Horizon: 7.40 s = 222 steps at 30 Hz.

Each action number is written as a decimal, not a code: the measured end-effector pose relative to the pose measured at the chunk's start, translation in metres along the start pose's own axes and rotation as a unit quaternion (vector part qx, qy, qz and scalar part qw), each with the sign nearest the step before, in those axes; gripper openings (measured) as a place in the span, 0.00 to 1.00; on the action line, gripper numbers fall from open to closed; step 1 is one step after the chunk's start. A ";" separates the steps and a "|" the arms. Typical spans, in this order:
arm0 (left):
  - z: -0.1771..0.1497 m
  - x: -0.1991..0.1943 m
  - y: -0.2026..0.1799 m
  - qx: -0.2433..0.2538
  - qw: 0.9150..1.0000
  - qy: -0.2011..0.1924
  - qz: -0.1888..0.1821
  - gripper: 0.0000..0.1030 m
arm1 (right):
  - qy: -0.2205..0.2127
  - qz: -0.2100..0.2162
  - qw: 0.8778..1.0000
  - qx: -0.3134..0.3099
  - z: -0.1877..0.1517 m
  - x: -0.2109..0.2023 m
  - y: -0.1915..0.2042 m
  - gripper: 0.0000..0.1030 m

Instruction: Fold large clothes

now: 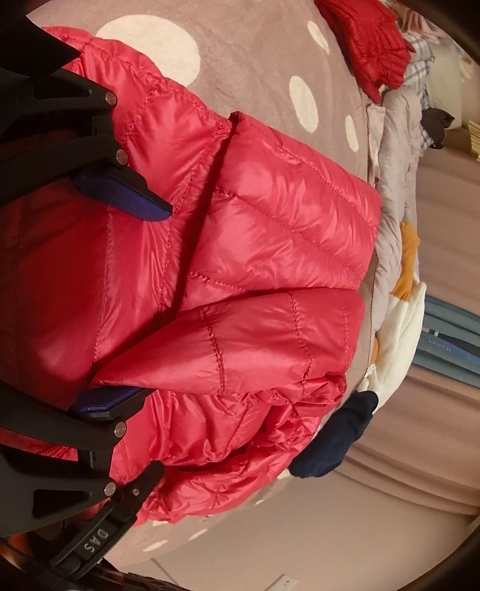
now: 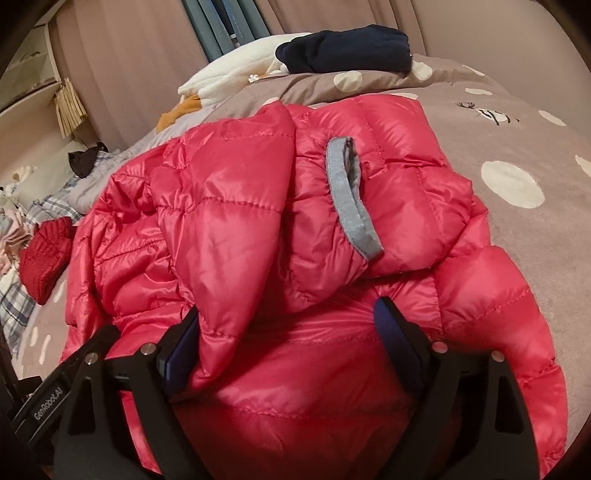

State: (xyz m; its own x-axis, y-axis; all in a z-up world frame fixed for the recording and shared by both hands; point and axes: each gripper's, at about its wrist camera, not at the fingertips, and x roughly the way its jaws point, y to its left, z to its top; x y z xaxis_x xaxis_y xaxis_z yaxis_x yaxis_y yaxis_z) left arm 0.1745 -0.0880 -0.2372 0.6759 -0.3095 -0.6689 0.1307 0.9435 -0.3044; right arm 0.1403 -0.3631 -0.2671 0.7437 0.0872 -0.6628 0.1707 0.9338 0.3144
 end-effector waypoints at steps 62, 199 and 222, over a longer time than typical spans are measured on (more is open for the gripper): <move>-0.142 -0.153 0.089 -0.261 0.954 -0.124 -0.078 0.98 | -0.151 0.101 0.942 0.284 -0.165 -0.167 -0.067 1.00; 0.052 -0.060 -0.008 -0.083 0.990 -0.114 -0.010 0.20 | -0.115 0.002 0.991 0.062 0.043 -0.098 0.016 0.21; 0.046 -0.077 0.005 -0.109 0.980 -0.165 -0.009 0.76 | -0.141 0.017 0.987 0.070 0.034 -0.113 0.019 0.66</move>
State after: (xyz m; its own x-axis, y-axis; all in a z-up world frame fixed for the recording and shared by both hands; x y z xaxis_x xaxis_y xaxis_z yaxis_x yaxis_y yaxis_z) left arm 0.1568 -0.0543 -0.1562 0.8774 -0.2375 -0.4168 0.0116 0.8790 -0.4766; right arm 0.0816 -0.3671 -0.1634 0.8976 0.0002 -0.4408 0.2144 0.8735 0.4370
